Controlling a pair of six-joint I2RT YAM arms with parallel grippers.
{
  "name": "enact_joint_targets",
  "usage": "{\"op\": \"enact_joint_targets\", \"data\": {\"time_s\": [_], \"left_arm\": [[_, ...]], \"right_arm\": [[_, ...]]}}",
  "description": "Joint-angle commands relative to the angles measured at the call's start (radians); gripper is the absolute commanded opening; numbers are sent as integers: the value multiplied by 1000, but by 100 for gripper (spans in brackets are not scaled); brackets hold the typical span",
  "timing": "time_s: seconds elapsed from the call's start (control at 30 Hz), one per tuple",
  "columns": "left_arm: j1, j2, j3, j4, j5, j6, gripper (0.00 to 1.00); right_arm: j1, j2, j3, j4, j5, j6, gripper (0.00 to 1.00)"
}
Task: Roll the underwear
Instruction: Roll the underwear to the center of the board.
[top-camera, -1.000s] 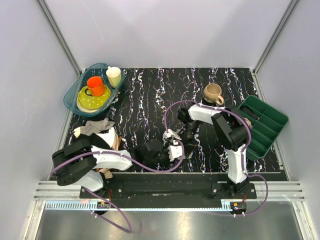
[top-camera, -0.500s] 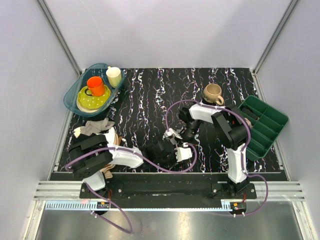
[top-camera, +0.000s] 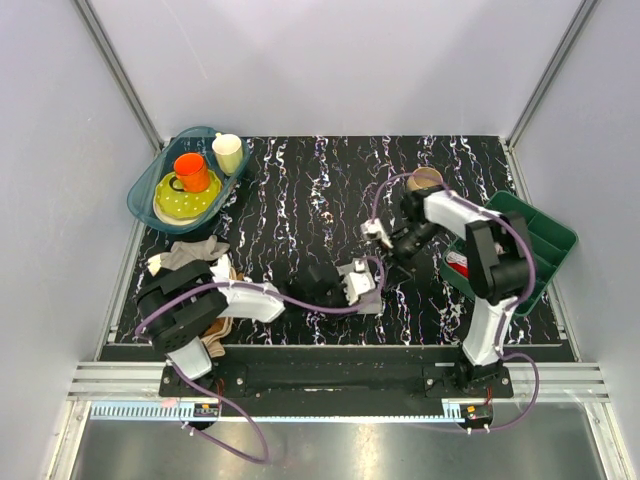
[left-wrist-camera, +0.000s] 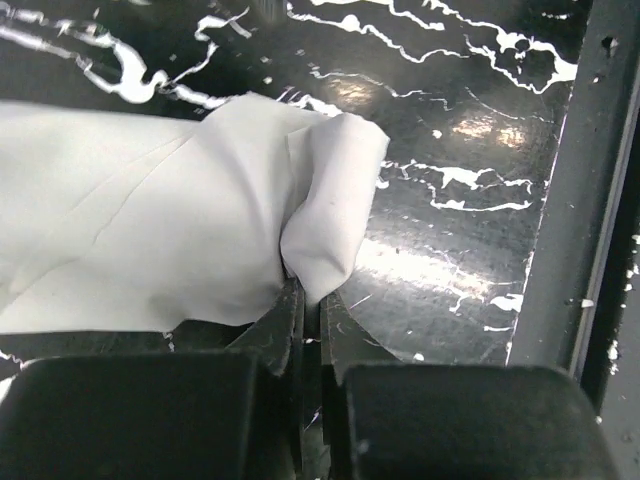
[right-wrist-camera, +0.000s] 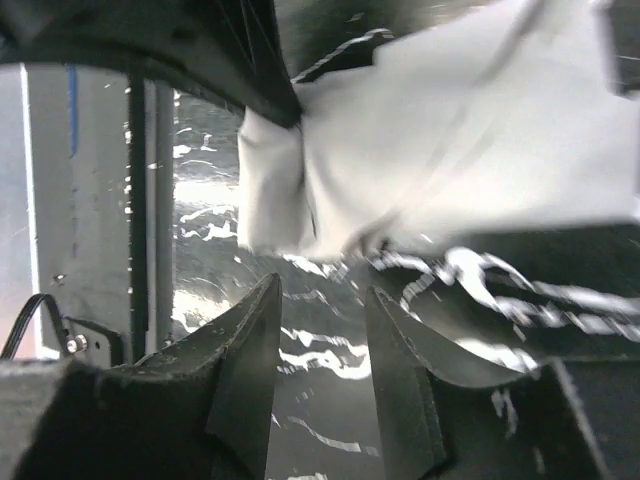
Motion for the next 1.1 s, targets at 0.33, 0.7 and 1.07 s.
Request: {"op": "enact_joint_targets", "data": {"time_s": [0.33,0.7,1.07], "left_arm": [[342,238,132,-26,706,-430,0],[427,352,175,10,764,-617,2],[446,403,203,98,774,-707,10]], "right_arm": [[-77,-484,-284,210,-81,-256,85],[267,-604,-532,755,245,-129,93],[330,-485,-603,870,373,-138,63]]}}
